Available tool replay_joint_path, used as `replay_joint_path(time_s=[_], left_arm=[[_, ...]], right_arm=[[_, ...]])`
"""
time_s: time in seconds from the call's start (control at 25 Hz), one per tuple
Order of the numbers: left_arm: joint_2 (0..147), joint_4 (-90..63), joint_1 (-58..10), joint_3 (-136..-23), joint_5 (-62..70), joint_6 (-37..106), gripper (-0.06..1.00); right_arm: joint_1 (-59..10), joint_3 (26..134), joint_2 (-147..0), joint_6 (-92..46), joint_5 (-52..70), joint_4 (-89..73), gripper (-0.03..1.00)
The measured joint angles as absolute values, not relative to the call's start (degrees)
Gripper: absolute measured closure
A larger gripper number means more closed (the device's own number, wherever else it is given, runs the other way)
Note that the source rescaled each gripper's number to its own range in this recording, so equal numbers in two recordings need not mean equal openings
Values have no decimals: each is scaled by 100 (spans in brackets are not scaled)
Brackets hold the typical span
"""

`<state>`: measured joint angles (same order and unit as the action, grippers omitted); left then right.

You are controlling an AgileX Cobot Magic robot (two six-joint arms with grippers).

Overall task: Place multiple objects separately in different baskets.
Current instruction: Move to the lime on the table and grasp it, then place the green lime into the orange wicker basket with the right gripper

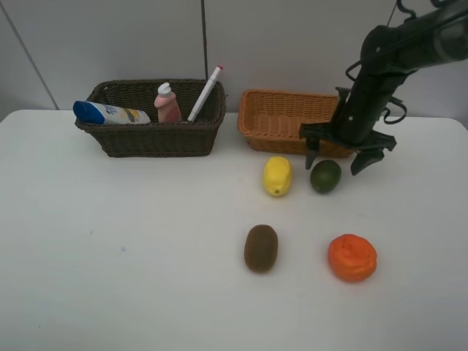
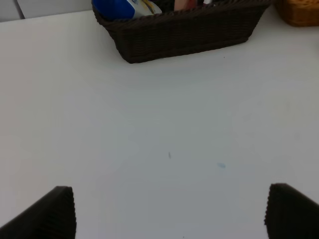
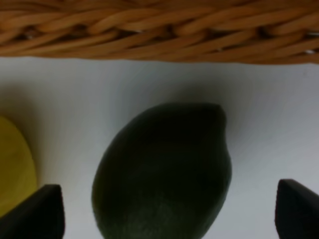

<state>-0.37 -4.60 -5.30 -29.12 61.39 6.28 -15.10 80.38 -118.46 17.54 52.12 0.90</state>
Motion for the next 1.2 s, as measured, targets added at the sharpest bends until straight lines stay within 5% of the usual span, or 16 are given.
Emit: replay_joint_path(time_s=[0.48,0.56,0.6,0.72,1.2], left_arm=[[-37,-460,-530,-2912,6139,628,-6],[-37,-460,-530,-2912,6139,633,-6],[-37,-460,-530,-2912,6139,632,-6],[-37,-460,-530,-2912,6139,632,-6],[-37,-460,-530,-2912,6139,632,-6]], right_arm=[[-1510,8038,-12441,1811,4837,97,-3],[-1510,8042,-12475,1811,4821,111,3],[-1510,8042,-12480,1811,4826,128,15],[-1510,8042,-12480,1811,4853,130,90],[-1470,8627,-11522,1464,5386,307,88]])
